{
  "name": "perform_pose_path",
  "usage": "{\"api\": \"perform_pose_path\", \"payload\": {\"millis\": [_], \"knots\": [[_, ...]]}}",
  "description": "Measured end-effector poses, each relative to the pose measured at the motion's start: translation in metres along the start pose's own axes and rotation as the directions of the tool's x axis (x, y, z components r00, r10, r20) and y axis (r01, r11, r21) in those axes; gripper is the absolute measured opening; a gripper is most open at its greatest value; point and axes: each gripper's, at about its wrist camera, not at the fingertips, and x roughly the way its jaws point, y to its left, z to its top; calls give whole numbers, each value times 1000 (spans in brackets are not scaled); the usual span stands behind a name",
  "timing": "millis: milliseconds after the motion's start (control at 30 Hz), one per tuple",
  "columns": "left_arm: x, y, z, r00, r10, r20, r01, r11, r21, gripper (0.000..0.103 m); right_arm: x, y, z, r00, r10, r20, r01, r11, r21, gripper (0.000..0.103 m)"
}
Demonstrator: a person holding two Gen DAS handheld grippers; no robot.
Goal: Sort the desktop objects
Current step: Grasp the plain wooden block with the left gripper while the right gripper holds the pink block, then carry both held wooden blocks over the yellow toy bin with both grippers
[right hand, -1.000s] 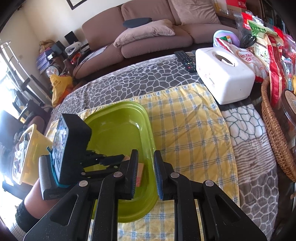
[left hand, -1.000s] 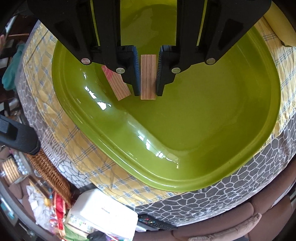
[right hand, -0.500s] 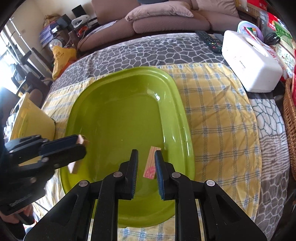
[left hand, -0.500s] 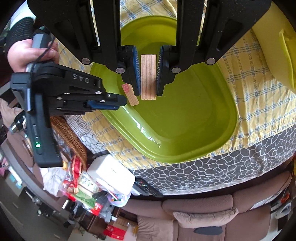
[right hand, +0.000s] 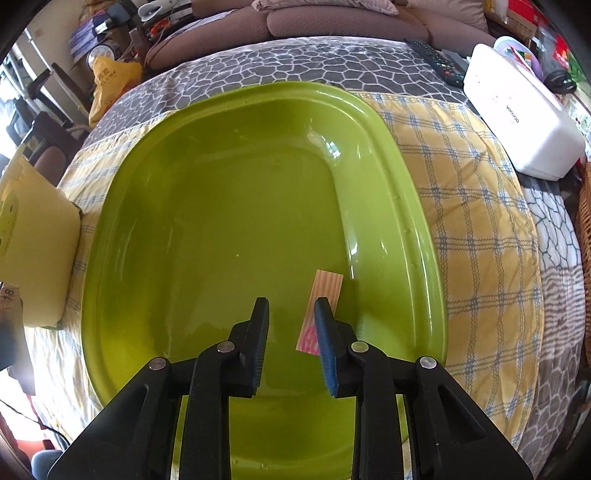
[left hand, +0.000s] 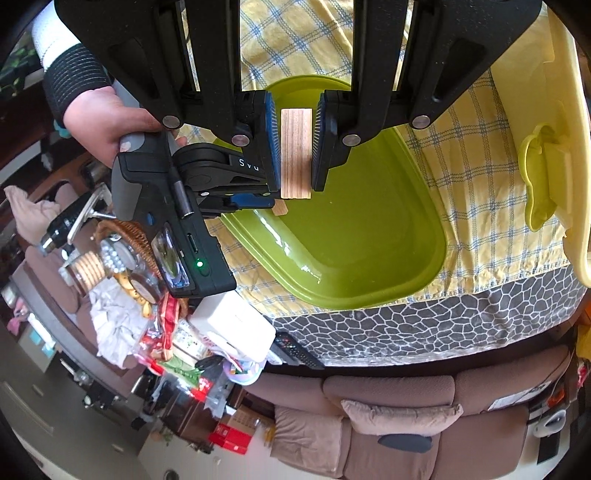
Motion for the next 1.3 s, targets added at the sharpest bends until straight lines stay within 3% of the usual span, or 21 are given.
{"api": "perform_pose_path", "payload": {"millis": [100, 533, 600, 633, 700, 867, 1067, 1300], "knots": [[-2, 3, -1, 1000, -4, 9, 4, 1000, -5, 15, -1, 2, 0, 1000, -25, 4, 25, 1000, -10, 32], [-11, 8, -3, 1000, -19, 25, 19, 1000, -16, 15, 8, 3, -4, 992, -125, -14, 125, 991, -39, 41], [-13, 9, -3, 999, -20, 28, 21, 1000, -17, 15, 11, 9, -5, 989, -143, -22, 141, 987, -74, 36], [-13, 9, -2, 999, -21, 31, 22, 1000, -18, 15, 11, 11, -5, 992, -125, -23, 122, 989, -84, 24], [-15, 10, -2, 999, -21, 35, 22, 1000, -21, 15, 11, 16, -5, 993, -116, -28, 113, 988, -102, 16], [-23, 13, 0, 998, -26, 52, 28, 999, -28, 15, 8, 20, -2, 997, -71, -17, 69, 993, -96, 15], [-45, 22, 3, 995, -16, 97, 20, 999, -36, 15, -27, 29, 10, 997, 7, 71, -2, 998, -68, 15], [-82, 48, 6, 986, 13, 168, 1, 996, -84, 15, -84, 73, 23, 971, 123, 207, -100, 988, -117, 15]]}}
